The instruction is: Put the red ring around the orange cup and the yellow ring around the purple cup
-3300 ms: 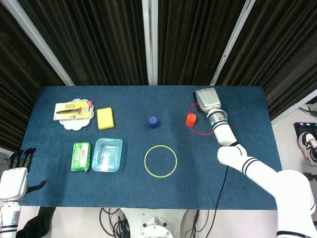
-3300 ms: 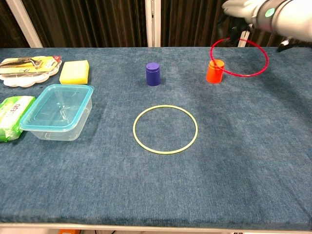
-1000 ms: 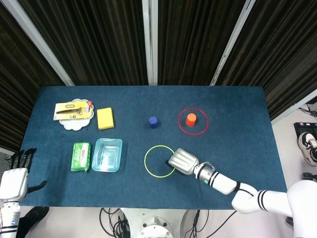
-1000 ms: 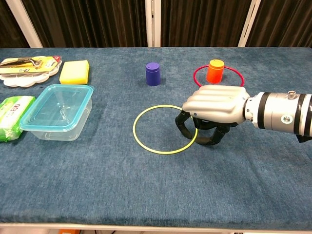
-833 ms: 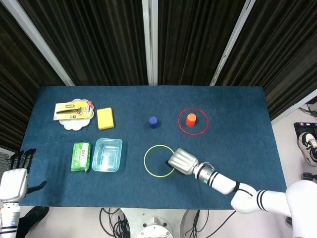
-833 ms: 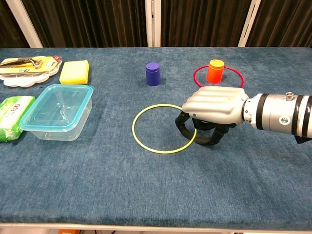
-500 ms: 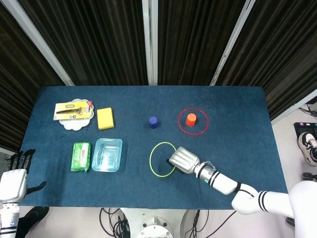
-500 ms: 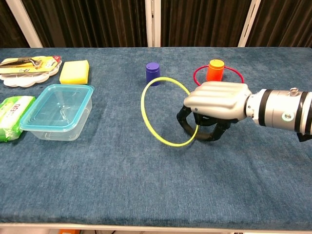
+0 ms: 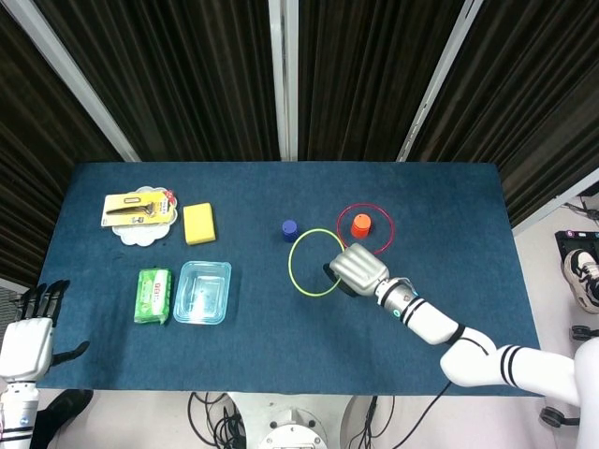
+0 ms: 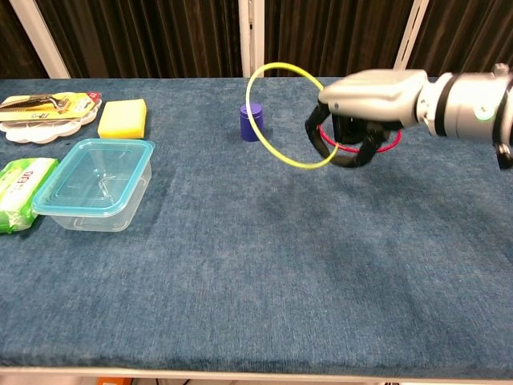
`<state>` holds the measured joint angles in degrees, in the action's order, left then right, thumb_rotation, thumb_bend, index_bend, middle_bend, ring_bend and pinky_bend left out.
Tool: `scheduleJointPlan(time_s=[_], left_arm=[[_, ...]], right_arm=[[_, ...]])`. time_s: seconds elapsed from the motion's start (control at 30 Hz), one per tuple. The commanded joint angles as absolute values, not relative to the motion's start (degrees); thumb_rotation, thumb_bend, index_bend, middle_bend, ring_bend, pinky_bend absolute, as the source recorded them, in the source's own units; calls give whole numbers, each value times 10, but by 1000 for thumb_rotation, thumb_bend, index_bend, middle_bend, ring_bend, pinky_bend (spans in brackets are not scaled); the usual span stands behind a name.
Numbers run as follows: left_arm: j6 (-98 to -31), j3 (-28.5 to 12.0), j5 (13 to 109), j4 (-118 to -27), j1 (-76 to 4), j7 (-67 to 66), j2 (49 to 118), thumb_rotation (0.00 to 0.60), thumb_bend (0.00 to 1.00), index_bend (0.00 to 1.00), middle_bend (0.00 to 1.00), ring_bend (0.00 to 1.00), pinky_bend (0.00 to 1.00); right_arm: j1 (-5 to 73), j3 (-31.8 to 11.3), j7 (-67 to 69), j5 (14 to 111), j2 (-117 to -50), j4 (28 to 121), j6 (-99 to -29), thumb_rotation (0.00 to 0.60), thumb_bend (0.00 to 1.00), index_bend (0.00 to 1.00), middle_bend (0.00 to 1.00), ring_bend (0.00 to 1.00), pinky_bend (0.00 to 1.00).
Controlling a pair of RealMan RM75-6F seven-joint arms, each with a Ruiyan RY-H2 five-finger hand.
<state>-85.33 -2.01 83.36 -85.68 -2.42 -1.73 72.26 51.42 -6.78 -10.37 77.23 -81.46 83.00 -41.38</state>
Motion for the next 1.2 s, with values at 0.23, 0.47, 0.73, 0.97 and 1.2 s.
scheduleJointPlan(time_s=[0.23, 0.47, 0.73, 0.97, 1.2], left_arm=[[-853, -19, 832, -863, -22, -24, 721, 600, 94, 56, 49, 0, 0], [-853, -19, 828, -868, -20, -29, 718, 600, 94, 57, 50, 0, 0], [-853, -18, 825, -866, -18, -24, 718, 600, 94, 57, 49, 0, 0], [-852, -18, 826, -859, -17, -16, 720, 600, 94, 57, 49, 0, 0], [-849, -18, 828, -856, -19, -11, 720, 600, 94, 56, 49, 0, 0]], right_arm=[[597, -119, -139, 620, -841, 748, -309, 600, 385, 655, 958, 883, 776], [650, -117, -163, 548, -890, 681, -276, 600, 383, 639, 958, 878, 776], [678, -109, -179, 507, -918, 653, -284, 600, 200, 586, 958, 878, 776], [689, -102, -193, 479, -924, 657, -301, 600, 74, 515, 958, 878, 776], [689, -95, -201, 463, -920, 669, -320, 600, 66, 491, 959, 878, 776]])
